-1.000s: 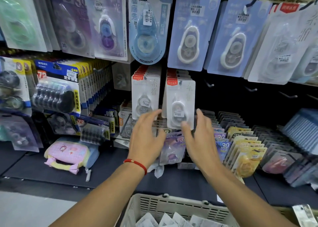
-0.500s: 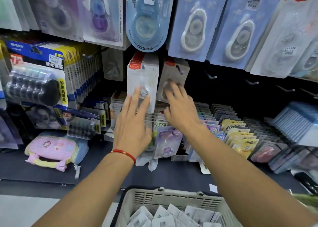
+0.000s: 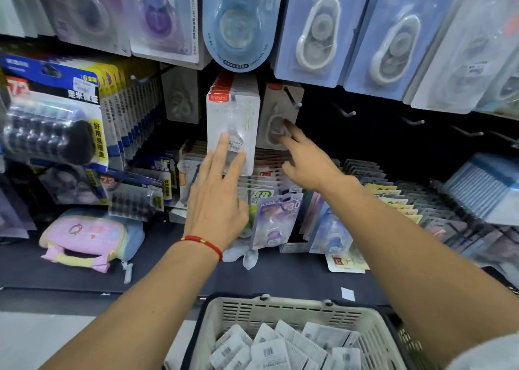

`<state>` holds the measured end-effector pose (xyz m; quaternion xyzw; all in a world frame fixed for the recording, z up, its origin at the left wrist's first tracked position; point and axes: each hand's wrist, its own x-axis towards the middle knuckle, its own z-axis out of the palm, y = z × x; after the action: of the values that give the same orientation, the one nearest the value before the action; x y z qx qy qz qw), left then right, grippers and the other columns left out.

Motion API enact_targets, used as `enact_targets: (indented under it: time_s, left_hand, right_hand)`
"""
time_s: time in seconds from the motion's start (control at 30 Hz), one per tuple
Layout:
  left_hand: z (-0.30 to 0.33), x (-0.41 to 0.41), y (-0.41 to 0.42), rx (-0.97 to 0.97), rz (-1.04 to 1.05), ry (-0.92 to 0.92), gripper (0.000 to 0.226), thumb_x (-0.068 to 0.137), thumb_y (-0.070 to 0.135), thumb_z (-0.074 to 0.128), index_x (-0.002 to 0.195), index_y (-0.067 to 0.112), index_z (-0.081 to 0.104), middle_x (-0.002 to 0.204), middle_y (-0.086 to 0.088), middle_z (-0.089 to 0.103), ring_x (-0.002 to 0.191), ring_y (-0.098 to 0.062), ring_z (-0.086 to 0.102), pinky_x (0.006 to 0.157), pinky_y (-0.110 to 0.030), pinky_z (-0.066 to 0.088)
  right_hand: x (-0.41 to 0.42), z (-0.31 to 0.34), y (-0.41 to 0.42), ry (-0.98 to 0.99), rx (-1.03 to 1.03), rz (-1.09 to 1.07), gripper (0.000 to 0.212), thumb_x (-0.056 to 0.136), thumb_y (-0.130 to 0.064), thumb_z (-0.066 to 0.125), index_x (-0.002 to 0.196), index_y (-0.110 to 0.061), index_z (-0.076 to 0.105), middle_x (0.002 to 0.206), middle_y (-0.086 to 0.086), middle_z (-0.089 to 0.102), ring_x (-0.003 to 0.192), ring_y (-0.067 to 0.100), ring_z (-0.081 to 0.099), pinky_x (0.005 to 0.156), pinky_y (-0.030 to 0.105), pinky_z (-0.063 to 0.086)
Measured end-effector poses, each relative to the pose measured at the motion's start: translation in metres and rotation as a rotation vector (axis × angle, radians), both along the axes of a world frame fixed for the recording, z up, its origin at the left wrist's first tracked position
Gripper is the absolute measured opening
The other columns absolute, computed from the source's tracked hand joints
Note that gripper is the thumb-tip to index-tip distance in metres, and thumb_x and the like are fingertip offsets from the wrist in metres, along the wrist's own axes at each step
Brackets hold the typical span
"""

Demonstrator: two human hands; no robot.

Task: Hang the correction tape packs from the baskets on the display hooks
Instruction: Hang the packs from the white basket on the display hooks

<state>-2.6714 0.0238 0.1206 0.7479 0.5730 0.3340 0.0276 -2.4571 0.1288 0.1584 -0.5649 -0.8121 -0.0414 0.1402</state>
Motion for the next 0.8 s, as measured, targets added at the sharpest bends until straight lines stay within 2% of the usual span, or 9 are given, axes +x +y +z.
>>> enact_targets:
  time_s: [0.13,0.2,0.27,0.33,0.4,0.47,0.57,0.7,0.8]
  left_hand:
    - [-0.01,0.01,-0.011,-0.025,0.063,0.122,0.068,0.086,0.014,0.07,0.15,0.017,0.046,0.17,-0.013,0.019,0.15,-0.036,0.026,0.108,-0.051,0.044]
    - [-0.023,0.021,-0.02,-0.105,0.005,0.214,0.058,0.089,0.018,0.066,0.145,0.021,0.05,0.159,-0.008,0.034,0.142,-0.033,0.032,0.106,-0.048,0.043]
    - [-0.043,0.035,-0.031,-0.197,-0.113,0.408,0.053,0.093,0.02,0.06,0.144,0.026,0.05,0.151,-0.002,0.042,0.138,-0.029,0.036,0.106,-0.045,0.041]
    - [-0.07,0.049,-0.048,-0.292,-0.254,0.558,0.05,0.094,0.017,0.057,0.143,0.026,0.052,0.146,-0.001,0.048,0.137,-0.028,0.04,0.105,-0.043,0.041]
    - [-0.105,0.06,-0.07,-0.442,-0.342,0.592,0.049,0.094,0.013,0.055,0.141,0.024,0.055,0.143,-0.002,0.053,0.135,-0.028,0.044,0.104,-0.041,0.042]
    - [-0.146,0.07,-0.096,-0.597,-0.381,0.57,0.047,0.095,0.014,0.056,0.141,0.025,0.058,0.145,-0.003,0.054,0.136,-0.027,0.045,0.109,-0.041,0.044]
    - [-0.209,0.077,-0.138,-0.805,-0.366,0.495,0.051,0.096,0.018,0.061,0.146,0.028,0.055,0.151,-0.003,0.052,0.141,-0.026,0.045,0.113,-0.042,0.043]
    - [-0.261,0.076,-0.185,-1.016,-0.319,0.343,0.061,0.098,0.018,0.062,0.156,0.026,0.045,0.159,-0.003,0.045,0.146,-0.024,0.041,0.119,-0.035,0.036]
    - [-0.274,0.074,-0.202,-1.055,-0.264,0.267,0.063,0.097,0.016,0.06,0.158,0.024,0.043,0.161,-0.003,0.043,0.149,-0.023,0.039,0.121,-0.033,0.033]
  right_hand:
    - [0.032,-0.025,-0.054,-0.032,-0.077,0.027,0.046,0.103,-0.019,0.054,0.149,-0.019,0.051,0.168,0.003,0.029,0.139,0.03,0.05,0.102,0.049,0.051]
    - [0.051,-0.044,-0.09,-0.049,-0.161,0.029,0.04,0.102,-0.019,0.054,0.142,-0.019,0.058,0.152,0.003,0.05,0.127,0.027,0.058,0.097,0.049,0.052]
    - [0.07,-0.069,-0.128,-0.074,-0.29,0.001,0.033,0.101,-0.019,0.055,0.133,-0.019,0.065,0.132,0.004,0.067,0.114,0.027,0.064,0.091,0.043,0.053]
    - [0.087,-0.099,-0.163,-0.108,-0.44,-0.041,0.027,0.1,-0.019,0.056,0.124,-0.018,0.069,0.12,0.006,0.074,0.109,0.03,0.066,0.086,0.038,0.051]
    - [0.103,-0.135,-0.193,-0.121,-0.633,-0.094,0.028,0.101,-0.02,0.056,0.126,-0.018,0.069,0.121,0.006,0.073,0.113,0.031,0.065,0.089,0.036,0.048]
    - [0.118,-0.175,-0.22,-0.121,-0.816,-0.16,0.035,0.103,-0.024,0.055,0.137,-0.019,0.063,0.131,0.004,0.068,0.124,0.028,0.06,0.101,0.036,0.048]
    - [0.132,-0.231,-0.253,-0.11,-0.957,-0.266,0.051,0.103,-0.03,0.058,0.151,-0.02,0.046,0.149,0.009,0.056,0.137,0.03,0.052,0.111,0.038,0.044]
    - [0.126,-0.276,-0.274,0.071,-0.899,-0.347,0.07,0.104,-0.029,0.059,0.163,-0.018,0.023,0.166,0.008,0.035,0.148,0.031,0.041,0.118,0.042,0.037]
    - [0.109,-0.295,-0.273,0.142,-0.804,-0.362,0.065,0.104,-0.029,0.06,0.161,-0.018,0.029,0.159,0.01,0.043,0.146,0.031,0.041,0.118,0.044,0.038]
